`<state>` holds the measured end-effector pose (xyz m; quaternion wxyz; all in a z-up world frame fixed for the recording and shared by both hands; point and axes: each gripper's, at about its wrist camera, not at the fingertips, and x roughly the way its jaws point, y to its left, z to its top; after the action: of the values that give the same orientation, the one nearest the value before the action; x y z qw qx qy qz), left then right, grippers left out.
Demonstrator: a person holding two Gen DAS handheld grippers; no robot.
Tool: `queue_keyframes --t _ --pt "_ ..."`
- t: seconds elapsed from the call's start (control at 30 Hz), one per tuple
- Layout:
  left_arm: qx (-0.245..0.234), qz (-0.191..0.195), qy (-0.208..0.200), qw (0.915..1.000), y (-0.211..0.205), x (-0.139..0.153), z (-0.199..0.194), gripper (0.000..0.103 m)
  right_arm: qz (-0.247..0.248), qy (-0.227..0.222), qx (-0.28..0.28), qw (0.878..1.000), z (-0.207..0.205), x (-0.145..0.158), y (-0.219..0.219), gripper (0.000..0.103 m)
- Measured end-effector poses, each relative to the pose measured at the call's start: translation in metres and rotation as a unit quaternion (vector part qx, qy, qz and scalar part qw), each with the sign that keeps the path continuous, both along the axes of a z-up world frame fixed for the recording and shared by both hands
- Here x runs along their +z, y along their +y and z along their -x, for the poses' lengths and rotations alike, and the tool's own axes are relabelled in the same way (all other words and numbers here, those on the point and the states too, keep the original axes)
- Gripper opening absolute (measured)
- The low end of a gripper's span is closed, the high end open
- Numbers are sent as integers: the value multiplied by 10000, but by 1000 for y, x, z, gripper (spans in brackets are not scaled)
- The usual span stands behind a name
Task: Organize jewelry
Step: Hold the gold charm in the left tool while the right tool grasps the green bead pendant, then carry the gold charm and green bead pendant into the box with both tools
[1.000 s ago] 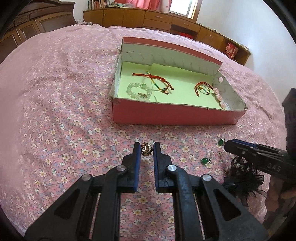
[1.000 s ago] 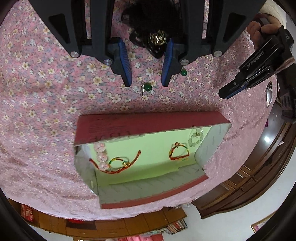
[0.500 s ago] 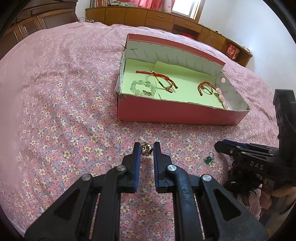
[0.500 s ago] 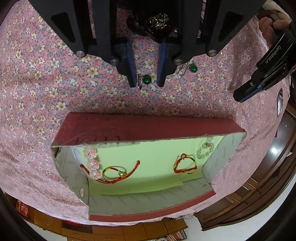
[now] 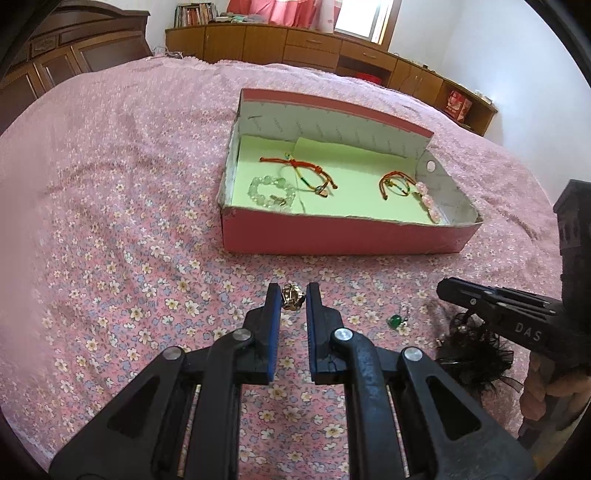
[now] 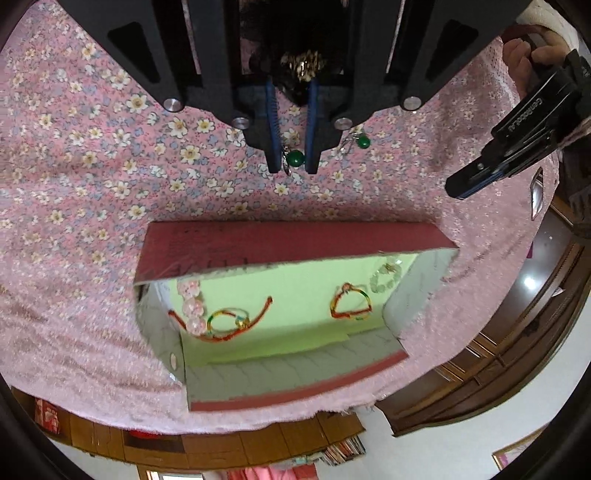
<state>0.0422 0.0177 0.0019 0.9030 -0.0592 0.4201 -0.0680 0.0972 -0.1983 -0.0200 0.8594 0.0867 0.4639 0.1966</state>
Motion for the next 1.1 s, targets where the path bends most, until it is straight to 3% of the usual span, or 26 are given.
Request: queue_keyframes --t 0.37,0.77,1.1 --pt "-62 -3 -277 9996 -10 22 3 5 -247 -682 -59 9973 23 39 -7 14" --pt "-67 6 -969 9953 -14 50 6 5 -362 -1508 -293 9875 37 70 -13 14" --pt "-64 94 -1488 9888 -17 71 -12 5 -356 -1782 -395 9826 25 80 -17 14"
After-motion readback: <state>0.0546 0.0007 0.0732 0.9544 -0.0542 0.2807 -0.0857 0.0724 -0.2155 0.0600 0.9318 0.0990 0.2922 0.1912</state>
